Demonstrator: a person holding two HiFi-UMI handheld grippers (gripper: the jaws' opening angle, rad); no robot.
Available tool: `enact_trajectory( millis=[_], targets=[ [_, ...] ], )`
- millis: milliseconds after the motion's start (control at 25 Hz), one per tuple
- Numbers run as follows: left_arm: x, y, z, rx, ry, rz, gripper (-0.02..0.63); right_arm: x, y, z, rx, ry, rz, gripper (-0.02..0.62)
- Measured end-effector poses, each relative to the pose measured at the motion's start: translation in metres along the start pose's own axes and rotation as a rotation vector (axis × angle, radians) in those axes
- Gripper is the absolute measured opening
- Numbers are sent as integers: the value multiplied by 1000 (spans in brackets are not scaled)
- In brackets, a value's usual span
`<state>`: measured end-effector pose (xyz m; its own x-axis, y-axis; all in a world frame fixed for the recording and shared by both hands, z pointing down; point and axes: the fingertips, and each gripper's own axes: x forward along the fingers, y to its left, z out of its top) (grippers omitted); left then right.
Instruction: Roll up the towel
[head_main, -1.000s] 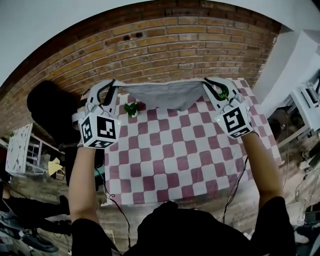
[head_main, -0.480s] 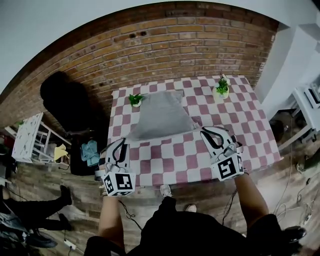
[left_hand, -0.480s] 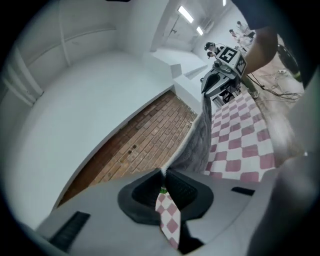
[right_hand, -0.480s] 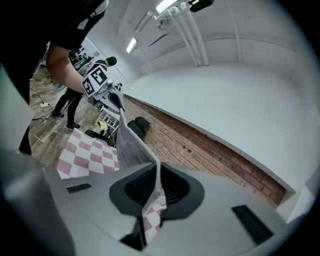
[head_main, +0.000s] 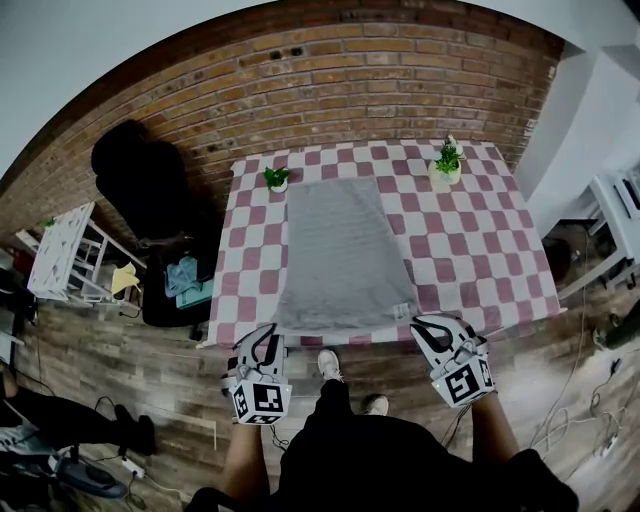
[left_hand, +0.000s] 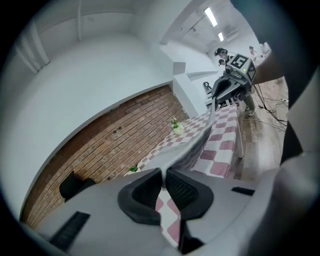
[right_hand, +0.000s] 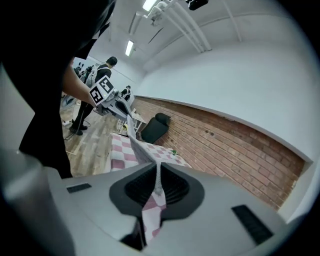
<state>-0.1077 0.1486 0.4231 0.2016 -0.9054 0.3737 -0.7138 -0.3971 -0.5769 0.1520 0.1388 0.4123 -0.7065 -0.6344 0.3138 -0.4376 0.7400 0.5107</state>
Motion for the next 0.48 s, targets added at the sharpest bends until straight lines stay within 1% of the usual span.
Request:
enact_trajectory(
  millis=[120,200,320,480],
  targets=[
    [-17,-3,-8,4,-2,6,32,-11,25,-2,16,-7,94,23],
    [-21,-4,-10,6,4,10,32,-14,31,-3,16,-1,127,23],
    [-14,-6,-11,23,27,-4,34,-7,25,-8,11,21,118,23],
    [10,-1,-13,41,49,-9,34,14,0,-17,8,48,56,23]
  ],
)
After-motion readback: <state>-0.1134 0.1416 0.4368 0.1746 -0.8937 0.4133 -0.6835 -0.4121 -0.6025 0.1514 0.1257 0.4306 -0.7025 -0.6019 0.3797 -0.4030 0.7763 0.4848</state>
